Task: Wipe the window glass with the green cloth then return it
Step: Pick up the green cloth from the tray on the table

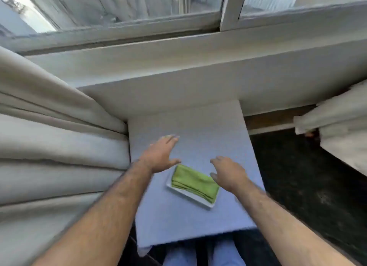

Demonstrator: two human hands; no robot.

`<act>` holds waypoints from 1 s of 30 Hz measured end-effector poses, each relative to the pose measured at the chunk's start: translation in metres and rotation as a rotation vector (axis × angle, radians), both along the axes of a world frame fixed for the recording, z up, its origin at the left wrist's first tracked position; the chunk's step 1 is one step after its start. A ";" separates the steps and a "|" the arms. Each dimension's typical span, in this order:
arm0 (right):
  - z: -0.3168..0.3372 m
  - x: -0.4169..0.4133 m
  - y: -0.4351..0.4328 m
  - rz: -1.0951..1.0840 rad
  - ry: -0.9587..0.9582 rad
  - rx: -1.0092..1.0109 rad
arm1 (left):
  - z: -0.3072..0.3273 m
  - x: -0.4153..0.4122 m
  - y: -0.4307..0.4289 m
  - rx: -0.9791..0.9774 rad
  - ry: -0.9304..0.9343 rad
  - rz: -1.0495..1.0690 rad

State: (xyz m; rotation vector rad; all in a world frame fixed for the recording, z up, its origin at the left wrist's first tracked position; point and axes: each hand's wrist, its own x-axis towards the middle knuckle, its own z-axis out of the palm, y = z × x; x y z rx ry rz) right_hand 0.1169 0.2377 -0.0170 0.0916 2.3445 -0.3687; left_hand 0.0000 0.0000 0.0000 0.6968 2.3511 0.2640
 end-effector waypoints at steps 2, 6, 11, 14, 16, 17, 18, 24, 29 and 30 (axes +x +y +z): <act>-0.036 0.016 0.000 -0.030 -0.051 0.017 | -0.045 0.015 0.005 -0.040 -0.061 -0.033; -0.098 0.049 -0.002 -0.096 -0.133 0.030 | -0.124 0.054 0.006 -0.111 -0.069 -0.051; -0.145 0.066 -0.014 -0.192 -0.089 0.074 | -0.174 0.078 0.014 -0.144 0.028 -0.025; -0.161 0.069 -0.020 -0.220 -0.021 0.128 | -0.187 0.084 0.020 -0.156 0.135 -0.042; -0.168 0.070 -0.022 -0.230 -0.007 0.154 | -0.192 0.086 0.019 -0.182 0.174 -0.068; -0.171 0.071 -0.023 -0.235 0.001 0.159 | -0.193 0.086 0.018 -0.182 0.182 -0.066; -0.171 0.071 -0.024 -0.244 0.004 0.160 | -0.193 0.085 0.017 -0.163 0.172 -0.048; -0.147 0.061 -0.024 -0.301 -0.023 0.130 | -0.163 0.082 0.001 0.018 -0.048 0.138; -0.084 0.027 -0.020 -0.208 0.086 0.107 | -0.100 0.068 -0.016 0.048 -0.172 0.302; -0.066 0.016 -0.018 -0.200 0.119 0.095 | -0.083 0.061 -0.017 0.064 -0.148 0.338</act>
